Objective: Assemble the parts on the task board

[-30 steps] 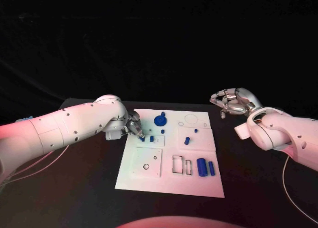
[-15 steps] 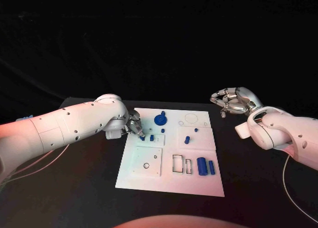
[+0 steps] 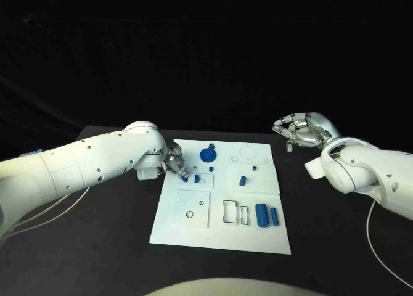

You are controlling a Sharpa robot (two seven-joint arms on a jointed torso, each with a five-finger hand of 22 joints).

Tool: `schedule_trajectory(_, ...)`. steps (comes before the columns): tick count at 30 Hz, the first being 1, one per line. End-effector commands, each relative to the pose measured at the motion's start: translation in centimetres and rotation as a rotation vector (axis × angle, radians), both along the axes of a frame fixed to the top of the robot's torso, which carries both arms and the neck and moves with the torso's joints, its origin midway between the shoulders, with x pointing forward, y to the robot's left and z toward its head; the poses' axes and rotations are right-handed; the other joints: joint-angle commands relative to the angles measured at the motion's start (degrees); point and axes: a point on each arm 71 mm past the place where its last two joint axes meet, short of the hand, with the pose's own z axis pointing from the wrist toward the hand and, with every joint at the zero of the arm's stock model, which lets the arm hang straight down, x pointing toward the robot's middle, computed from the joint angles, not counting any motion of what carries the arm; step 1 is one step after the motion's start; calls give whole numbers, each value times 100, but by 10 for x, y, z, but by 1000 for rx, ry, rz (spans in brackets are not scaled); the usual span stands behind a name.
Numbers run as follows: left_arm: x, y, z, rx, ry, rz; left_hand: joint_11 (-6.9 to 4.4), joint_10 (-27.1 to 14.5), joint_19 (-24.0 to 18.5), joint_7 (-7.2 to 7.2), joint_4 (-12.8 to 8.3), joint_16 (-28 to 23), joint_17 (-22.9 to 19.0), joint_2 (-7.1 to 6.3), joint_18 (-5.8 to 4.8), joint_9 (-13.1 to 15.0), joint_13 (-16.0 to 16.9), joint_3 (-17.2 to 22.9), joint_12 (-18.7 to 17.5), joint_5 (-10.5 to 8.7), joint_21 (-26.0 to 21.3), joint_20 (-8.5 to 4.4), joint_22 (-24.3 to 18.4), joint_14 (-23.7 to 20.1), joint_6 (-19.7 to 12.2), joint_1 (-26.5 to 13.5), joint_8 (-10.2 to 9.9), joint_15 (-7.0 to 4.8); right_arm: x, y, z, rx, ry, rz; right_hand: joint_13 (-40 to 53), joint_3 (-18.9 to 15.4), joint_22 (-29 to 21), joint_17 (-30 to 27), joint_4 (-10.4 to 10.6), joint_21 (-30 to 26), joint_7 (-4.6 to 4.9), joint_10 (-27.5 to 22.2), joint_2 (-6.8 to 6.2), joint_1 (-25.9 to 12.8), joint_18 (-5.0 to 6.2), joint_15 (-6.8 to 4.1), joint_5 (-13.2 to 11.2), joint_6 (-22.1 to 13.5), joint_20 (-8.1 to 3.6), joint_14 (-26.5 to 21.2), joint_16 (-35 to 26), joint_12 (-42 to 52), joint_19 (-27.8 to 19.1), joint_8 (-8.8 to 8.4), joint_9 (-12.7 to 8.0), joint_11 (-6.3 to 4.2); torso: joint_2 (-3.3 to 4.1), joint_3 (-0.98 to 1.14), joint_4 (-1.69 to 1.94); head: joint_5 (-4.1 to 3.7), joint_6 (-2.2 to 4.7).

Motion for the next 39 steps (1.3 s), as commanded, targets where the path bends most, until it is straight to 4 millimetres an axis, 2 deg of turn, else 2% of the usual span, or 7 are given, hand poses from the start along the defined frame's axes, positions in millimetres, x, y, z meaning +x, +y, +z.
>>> schedule_trajectory(1, -2, -2, -1, 13, 16, -14, 4, 57, 22, -175, -720, 31, 1004, 39, -37, 916, 6, 746, 17, 17, 27, -57, -7, 485, 219, -34, 31, -49, -1, 1, 0, -3, -8, 17, -5, 12, -5, 8, 31, -17, -16, -7, 48, 21, 102, -19, 33, -41, -9, -22, -36, 25, -7, 32, 3, -9, -1, 2, 1, -3, -37)
schedule_trajectory(3, -2, -3, -2, 17, 18, -17, -3, 65, 23, -184, -711, 35, 1013, 46, -37, 921, -1, 730, 13, 13, 28, -62, -4, 487, 237, -57, 39, -54, -1, 1, 0, -3, -8, 17, -5, 12, -5, 8, 31, -17, -16, -7, 48, 21, 102, -19, 33, -41, -9, -22, -36, 25, -7, 32, 3, -9, -1, 3, 0, 0, -60)
schedule_trajectory(10, -3, -4, -2, 24, 22, -25, -25, 108, 21, -214, -687, 57, 1063, 74, -36, 936, 20, 667, 29, -6, 24, -76, -9, 499, 287, -113, 60, -71, -1, 1, 0, -4, -7, 17, -5, 12, -5, 8, 31, -17, -16, -7, 48, 21, 102, -19, 33, -41, -9, -22, -36, 25, -7, 32, 3, -9, -2, 3, 0, -6, -70)
schedule_trajectory(17, -2, -5, -2, 30, 20, -28, -38, 136, 18, -230, -676, 70, 1094, 92, -34, 940, 45, 626, 46, -10, 18, -85, -19, 506, 320, -139, 66, -82, -1, 1, 0, -4, -8, 16, -11, 9, 2, 3, 38, -11, -16, -11, 51, 21, 101, -19, 33, -43, -10, -23, -40, 22, -1, 37, 3, -9, 1, 3, -1, -8, -44)
schedule_trajectory(21, -2, -5, -2, 32, 20, -29, -43, 147, 18, -236, -672, 77, 1111, 95, -34, 941, 55, 606, 52, -13, 17, -89, -19, 510, 334, -150, 68, -85, -1, 1, 0, -4, -8, 16, -11, 9, 2, 3, 38, -11, -16, -11, 51, 21, 101, -19, 33, -43, -10, -23, -40, 22, -1, 37, 3, -9, 0, 3, 0, -3, -62)
schedule_trajectory(31, -1, -5, -2, 32, 12, -25, -55, 168, 18, -252, -659, 83, 1124, 95, -33, 941, 66, 543, 58, -30, 15, -99, -20, 513, 361, -184, 65, -96, -1, 1, 0, -3, -9, 16, -11, 9, 2, 3, 38, -11, -16, -11, 51, 21, 101, -19, 33, -43, -10, -23, -40, 22, -1, 37, 3, -9, 0, 3, -1, -5, -49)
schedule_trajectory(39, 0, -6, -2, 31, 13, -27, -95, 182, 24, -307, -458, 84, 1123, 25, -36, 912, 54, 102, 33, -64, 10, -136, -13, 510, 422, -423, -11, -132, -1, 1, 1, -4, -11, 15, -20, 2, -8, 6, 50, -26, -15, -16, 55, 20, 102, -19, 31, -47, -10, -22, -40, 20, -5, 44, 1, -9, -3, 6, -2, -6, -46)
